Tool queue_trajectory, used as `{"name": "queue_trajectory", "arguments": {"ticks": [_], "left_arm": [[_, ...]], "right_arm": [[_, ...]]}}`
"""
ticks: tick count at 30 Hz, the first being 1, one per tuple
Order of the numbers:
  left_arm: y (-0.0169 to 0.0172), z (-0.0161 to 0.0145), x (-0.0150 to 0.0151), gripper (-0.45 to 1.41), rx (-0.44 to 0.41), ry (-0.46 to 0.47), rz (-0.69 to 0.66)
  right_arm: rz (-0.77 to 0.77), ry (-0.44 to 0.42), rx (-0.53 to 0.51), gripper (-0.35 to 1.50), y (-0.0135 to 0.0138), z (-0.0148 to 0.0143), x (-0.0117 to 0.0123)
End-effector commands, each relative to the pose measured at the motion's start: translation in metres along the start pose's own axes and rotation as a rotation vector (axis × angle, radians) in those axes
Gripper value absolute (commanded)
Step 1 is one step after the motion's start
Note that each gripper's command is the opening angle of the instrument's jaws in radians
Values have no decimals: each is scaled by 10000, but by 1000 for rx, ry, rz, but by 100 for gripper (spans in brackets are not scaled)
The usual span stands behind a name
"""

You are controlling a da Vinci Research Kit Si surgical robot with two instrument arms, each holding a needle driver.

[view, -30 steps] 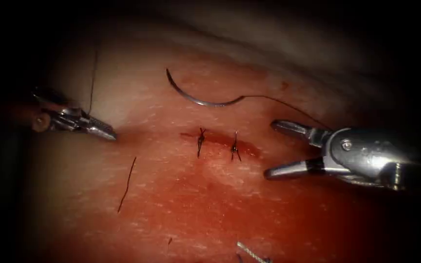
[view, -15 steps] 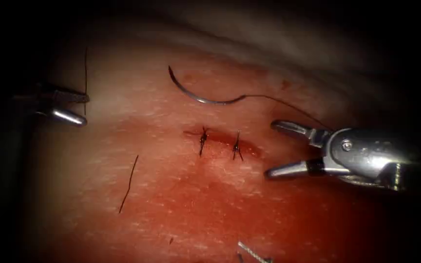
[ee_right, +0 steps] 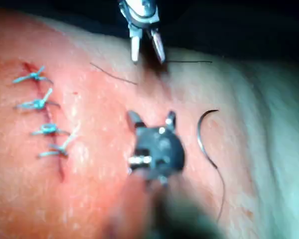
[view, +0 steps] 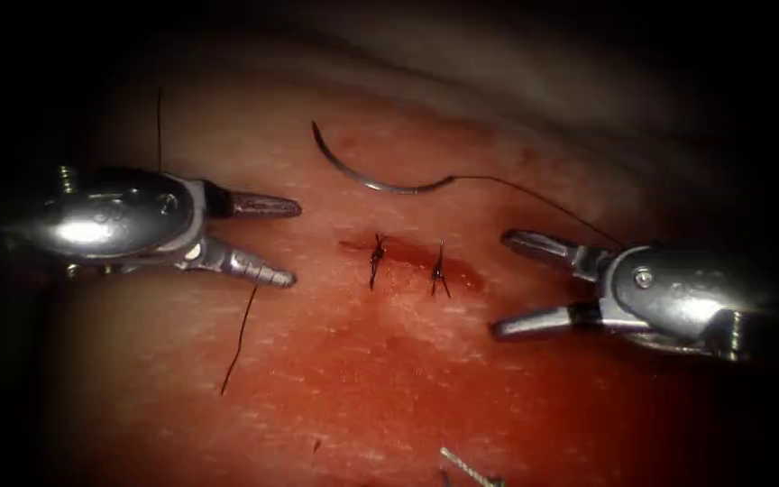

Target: Wound Closure

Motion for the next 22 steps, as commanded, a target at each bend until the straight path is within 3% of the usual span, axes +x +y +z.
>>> {"name": "queue_trajectory", "arguments": {"ticks": [1,9,22], "left_arm": [[1,8,-3,62,-5,9,-5],[15,17,10,62,-30,52,47],[13,18,7,62,-44,61,94]], "right_arm": [[-2,2,6,136,-4,5,-2],[-15,17,2,131,4,8,-12],[-20,17,2,131,0,8,-11]]}}
